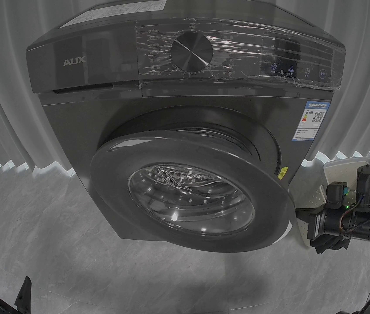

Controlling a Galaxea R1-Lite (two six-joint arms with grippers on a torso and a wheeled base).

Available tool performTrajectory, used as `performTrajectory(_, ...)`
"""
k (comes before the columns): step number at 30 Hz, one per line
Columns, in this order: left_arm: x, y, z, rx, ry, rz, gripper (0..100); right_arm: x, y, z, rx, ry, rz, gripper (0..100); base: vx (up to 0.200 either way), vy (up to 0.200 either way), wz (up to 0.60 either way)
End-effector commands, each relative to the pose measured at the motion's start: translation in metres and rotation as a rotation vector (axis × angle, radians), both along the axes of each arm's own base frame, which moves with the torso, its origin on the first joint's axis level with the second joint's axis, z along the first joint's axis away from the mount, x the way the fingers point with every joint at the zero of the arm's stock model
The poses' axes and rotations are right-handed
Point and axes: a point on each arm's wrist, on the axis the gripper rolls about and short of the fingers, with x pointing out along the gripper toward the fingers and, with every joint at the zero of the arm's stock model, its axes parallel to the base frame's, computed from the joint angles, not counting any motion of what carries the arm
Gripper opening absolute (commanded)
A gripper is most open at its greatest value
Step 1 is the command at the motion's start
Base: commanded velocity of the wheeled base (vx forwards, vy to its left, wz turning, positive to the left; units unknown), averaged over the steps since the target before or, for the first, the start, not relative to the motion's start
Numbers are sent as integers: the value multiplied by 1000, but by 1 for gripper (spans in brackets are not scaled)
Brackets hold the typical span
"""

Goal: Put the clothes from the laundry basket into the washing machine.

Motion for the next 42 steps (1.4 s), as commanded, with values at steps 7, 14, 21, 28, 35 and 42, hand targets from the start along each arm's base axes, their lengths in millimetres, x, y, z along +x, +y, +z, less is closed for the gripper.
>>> performTrajectory(7,0,0,-5,3,-1,1,100,-17,-6,10,16,-52,-5,0,-86,0,0)
performTrajectory(14,0,0,-5,1,-1,-1,100,4,8,-5,-30,12,-20,0,-86,0,0)
performTrajectory(21,0,0,-5,1,-1,1,100,-4,19,-12,-38,41,45,0,0,0,0)
performTrajectory(28,0,0,-5,3,-1,1,100,-33,18,-7,-26,18,100,0,0,0,0)
performTrajectory(35,0,0,-5,1,-1,1,100,-26,19,-6,-26,13,80,0,0,0,0)
performTrajectory(42,0,0,-5,1,-1,1,100,-13,30,-20,-50,70,100,0,-57,0,0)
